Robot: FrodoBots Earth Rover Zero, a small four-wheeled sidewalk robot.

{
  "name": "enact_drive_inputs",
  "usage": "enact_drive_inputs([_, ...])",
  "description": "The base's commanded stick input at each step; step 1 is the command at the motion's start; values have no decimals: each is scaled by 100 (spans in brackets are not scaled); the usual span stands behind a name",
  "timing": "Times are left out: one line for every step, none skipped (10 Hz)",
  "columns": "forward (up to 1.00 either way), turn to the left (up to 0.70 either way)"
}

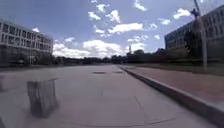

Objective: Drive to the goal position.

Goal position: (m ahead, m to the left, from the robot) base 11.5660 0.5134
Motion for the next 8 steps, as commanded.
enact_drive_inputs([70, 0])
enact_drive_inputs([70, 0])
enact_drive_inputs([70, 11])
enact_drive_inputs([70, 26])
enact_drive_inputs([70, 35])
enact_drive_inputs([70, 23])
enact_drive_inputs([70, 2])
enact_drive_inputs([70, 0])
